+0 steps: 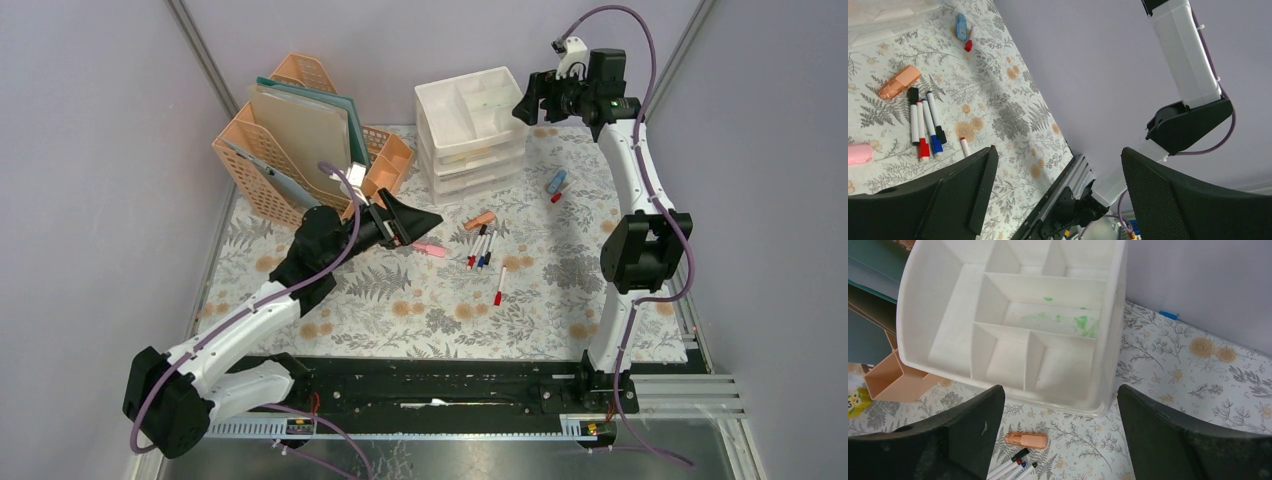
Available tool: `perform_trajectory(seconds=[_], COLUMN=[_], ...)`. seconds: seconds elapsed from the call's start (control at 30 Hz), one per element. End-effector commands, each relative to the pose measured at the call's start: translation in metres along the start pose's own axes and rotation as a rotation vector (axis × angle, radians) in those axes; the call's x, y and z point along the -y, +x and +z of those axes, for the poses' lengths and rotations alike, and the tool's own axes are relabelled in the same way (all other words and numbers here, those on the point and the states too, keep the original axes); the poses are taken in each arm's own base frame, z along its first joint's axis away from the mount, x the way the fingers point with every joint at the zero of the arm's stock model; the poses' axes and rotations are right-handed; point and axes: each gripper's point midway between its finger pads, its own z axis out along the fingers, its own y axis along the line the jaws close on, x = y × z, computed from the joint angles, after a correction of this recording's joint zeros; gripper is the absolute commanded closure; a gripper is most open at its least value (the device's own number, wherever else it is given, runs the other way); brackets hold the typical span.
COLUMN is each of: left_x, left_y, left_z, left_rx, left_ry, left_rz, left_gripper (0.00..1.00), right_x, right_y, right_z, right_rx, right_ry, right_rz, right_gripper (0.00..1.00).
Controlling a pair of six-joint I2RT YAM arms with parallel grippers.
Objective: Organize the desk
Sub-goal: Open the drawer in the storage box.
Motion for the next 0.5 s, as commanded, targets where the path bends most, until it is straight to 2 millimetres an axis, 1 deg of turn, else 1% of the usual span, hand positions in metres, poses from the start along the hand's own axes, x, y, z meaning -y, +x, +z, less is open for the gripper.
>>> perform_trajectory(seconds=[0.0,0.03,0.07,0.17,0.23,0.3,0.47], left_x=[0.020,0.016,0.013,0.000,-0.007,-0.010,-0.017], left_y=[-0.013,-0.010,-0.008,-0.002,0.001,0.002,0.005], left_z=[0.006,0.008,0.009,0.011,0.010,0.010,0.008], left_rx=[0.049,0.043,0.037,0.031,0.031,0.036,0.046], left_ry=[0.122,0.113,0.106,0.078,0.062,0.056,0.044], left_rz=[0.110,0.102,0.095,0.080,0.071,0.065,0.048], left_gripper=[0.01,0.01,0.01,0.01,0.01,0.01,0.01], right_x=[-0.008,-0.007,-0.006,0.000,0.006,0.011,0.025], right_y=[-0.019,-0.017,-0.014,-0.006,-0.003,-0.005,-0.002], right_z=[-0.008,-0.007,-0.006,-0.002,0.002,0.007,0.027], right_rx=[0.039,0.029,0.017,-0.006,-0.013,-0.013,-0.025], right_ry=[0.009,0.013,0.014,0.039,0.055,0.074,0.116], right_rz=[-0.026,-0.020,-0.015,-0.015,-0.015,-0.020,-0.043], right_gripper=[0.18,0.26,0.30,0.38,0.39,0.42,0.43])
